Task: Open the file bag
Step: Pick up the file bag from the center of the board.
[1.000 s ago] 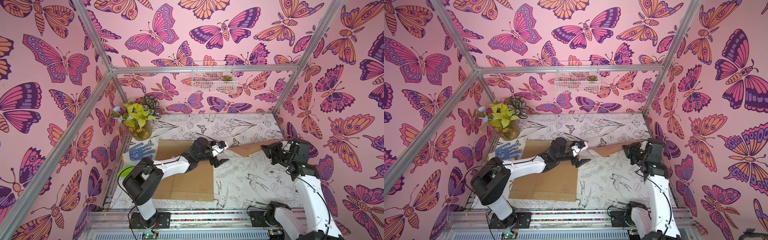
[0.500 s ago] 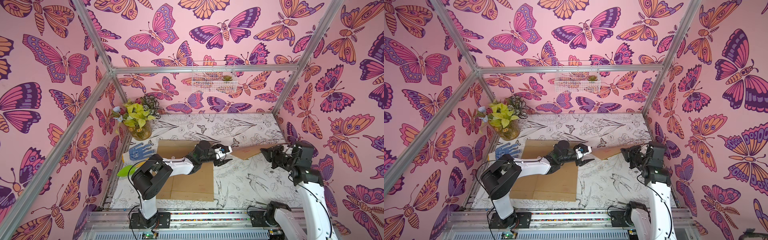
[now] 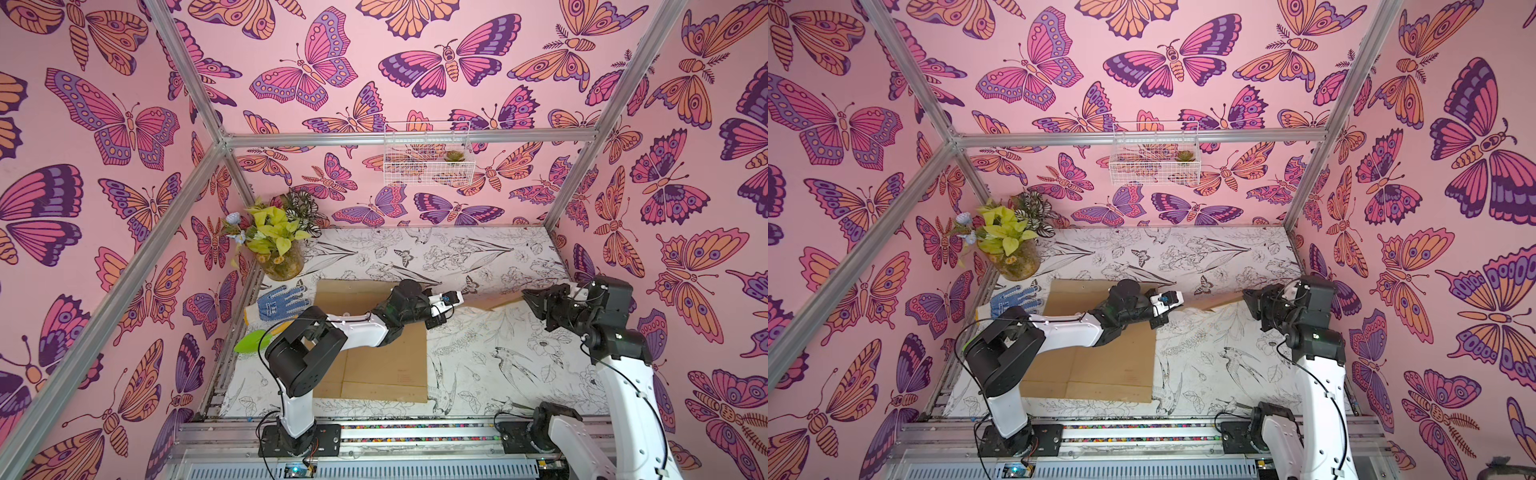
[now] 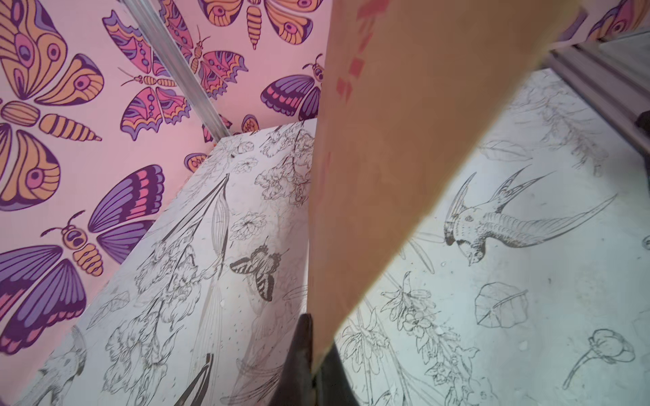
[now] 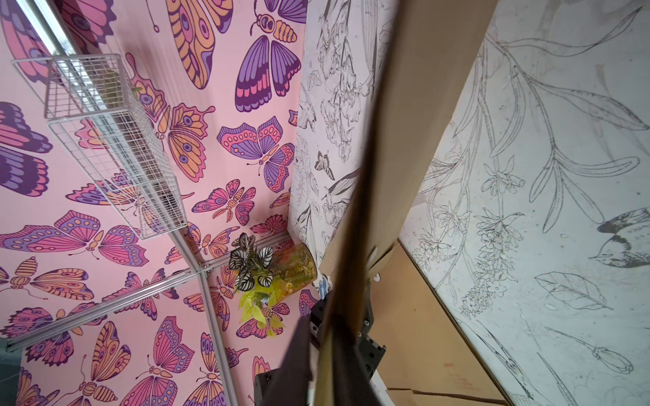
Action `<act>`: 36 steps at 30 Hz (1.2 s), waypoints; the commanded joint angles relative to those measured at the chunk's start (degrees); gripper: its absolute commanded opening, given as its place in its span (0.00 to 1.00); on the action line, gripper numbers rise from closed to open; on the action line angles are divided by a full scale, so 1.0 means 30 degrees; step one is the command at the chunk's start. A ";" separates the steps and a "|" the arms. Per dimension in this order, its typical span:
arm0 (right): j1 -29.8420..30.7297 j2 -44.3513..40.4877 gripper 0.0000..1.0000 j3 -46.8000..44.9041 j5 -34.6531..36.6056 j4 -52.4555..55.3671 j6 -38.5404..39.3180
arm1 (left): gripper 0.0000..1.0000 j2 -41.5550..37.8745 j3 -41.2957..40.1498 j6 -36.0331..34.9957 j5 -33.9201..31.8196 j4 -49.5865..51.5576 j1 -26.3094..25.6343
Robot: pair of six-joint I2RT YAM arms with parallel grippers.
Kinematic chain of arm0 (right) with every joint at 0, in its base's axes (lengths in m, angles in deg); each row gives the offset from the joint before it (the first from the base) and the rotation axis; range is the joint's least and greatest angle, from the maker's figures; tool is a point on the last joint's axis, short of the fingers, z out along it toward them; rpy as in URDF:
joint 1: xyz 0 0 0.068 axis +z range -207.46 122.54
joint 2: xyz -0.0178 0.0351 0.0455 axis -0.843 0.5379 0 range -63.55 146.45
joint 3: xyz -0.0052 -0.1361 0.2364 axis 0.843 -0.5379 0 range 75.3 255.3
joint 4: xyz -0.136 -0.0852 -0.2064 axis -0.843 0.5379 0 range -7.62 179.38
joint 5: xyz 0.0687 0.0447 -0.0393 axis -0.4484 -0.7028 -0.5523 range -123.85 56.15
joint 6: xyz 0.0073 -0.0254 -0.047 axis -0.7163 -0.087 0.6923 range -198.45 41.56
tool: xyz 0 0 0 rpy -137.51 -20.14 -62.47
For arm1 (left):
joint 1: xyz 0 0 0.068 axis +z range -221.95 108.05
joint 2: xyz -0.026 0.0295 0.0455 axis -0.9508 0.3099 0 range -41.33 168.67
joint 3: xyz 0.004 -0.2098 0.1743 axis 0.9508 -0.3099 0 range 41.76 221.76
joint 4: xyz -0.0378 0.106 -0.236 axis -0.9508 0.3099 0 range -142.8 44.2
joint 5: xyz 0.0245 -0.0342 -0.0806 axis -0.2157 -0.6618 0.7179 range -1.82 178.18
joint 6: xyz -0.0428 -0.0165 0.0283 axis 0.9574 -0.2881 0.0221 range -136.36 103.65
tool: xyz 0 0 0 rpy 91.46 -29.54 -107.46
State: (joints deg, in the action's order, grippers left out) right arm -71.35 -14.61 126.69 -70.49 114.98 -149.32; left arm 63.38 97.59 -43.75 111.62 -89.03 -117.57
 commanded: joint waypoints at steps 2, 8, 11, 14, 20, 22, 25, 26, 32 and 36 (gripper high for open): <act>-0.0232 -0.0097 0.68 0.2398 -0.0208 -0.0199 0.2711 | 0.00 -0.1895 0.1317 0.0337 -0.1073 0.4131 0.0422; -0.0232 -0.0328 0.81 0.4464 0.1328 -0.1025 0.7108 | 0.00 -0.3986 0.4036 0.1286 0.0974 1.2329 0.1826; -0.0233 -0.0259 0.84 0.4976 0.1381 -0.1767 0.9092 | 0.00 -0.4712 0.5875 0.1487 0.2151 1.6616 0.2686; -0.0233 -0.0056 0.86 0.4731 0.0135 -0.3288 1.1305 | 0.00 -0.5175 0.8044 0.0867 0.2808 2.0857 0.3304; -0.0233 0.0499 0.90 0.5375 -0.3896 -0.4820 1.3853 | 0.00 -0.5647 1.1633 -0.0359 0.3038 2.6451 0.4043; -0.0182 0.0528 0.92 0.5353 -0.5456 -0.5856 1.4398 | 0.00 -0.5307 1.3135 -0.0584 0.3460 2.8391 0.4435; 0.0446 0.0754 0.94 0.5749 -0.7078 -0.6204 1.5596 | 0.00 -0.5046 1.4496 -0.0969 0.3570 3.0265 0.4713; 0.0799 0.0889 1.00 0.6030 -0.7560 -0.5915 1.6363 | 0.00 -0.5038 1.4669 -0.1111 0.3510 3.0513 0.4737; 0.3365 0.2387 0.97 0.8623 -0.8235 -0.1382 2.1719 | 0.00 -0.4454 1.6501 -0.2117 0.3700 3.2905 0.4763; 0.5999 0.4139 0.96 1.1224 -0.7140 0.2662 2.5552 | 0.00 -0.4088 1.7487 -0.2883 0.3842 3.4562 0.4763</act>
State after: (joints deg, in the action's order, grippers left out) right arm -57.36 -4.79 155.63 -92.18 111.76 -84.62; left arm 50.22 147.95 -49.37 120.58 8.00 -103.45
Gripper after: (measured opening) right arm 0.963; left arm 0.040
